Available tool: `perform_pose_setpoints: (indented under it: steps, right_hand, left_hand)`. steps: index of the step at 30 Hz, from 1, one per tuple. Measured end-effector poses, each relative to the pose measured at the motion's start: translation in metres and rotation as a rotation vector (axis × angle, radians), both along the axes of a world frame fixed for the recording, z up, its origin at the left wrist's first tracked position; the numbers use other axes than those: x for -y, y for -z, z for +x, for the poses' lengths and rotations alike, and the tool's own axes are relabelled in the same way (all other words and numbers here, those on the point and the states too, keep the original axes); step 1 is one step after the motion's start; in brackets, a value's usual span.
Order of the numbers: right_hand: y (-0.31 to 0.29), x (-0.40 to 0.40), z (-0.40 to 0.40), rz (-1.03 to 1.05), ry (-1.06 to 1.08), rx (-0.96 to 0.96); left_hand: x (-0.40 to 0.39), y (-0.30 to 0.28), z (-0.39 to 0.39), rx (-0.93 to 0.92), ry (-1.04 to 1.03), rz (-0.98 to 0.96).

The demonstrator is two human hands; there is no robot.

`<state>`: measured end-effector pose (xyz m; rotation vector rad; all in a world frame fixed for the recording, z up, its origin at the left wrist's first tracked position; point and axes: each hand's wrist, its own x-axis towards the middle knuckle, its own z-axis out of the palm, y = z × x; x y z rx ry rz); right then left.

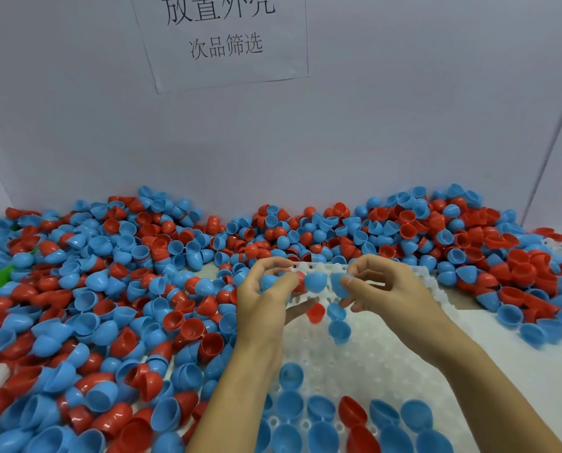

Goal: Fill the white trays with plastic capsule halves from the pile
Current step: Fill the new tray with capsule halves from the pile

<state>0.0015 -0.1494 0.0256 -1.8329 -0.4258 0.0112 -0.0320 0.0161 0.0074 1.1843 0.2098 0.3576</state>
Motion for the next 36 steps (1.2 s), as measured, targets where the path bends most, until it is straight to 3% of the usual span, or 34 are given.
perform_pose_setpoints:
  steps: [3, 16, 22, 29, 36]
  right_hand:
    - [0.001, -0.004, -0.001, 0.051, 0.073, 0.051]
    - [0.003, -0.01, -0.005, -0.155, 0.032, 0.183]
    - [0.002, -0.006, -0.005, -0.084, 0.029, 0.184]
    - [-0.003, 0.001, -0.006, -0.323, 0.019, 0.278]
    - [-0.022, 0.024, -0.014, -0.507, 0.072, 0.247]
  left_hand:
    - [-0.002, 0.0, 0.001, -0.027, 0.042, -0.075]
    - [0.002, 0.005, 0.003, -0.101, 0.198, 0.09]
    - [0.004, 0.005, 0.002, -0.103, 0.19, 0.144]
    - [0.002, 0.004, -0.001, -0.082, 0.296, 0.211]
    - [0.003, 0.002, 0.0, -0.055, 0.216, 0.141]
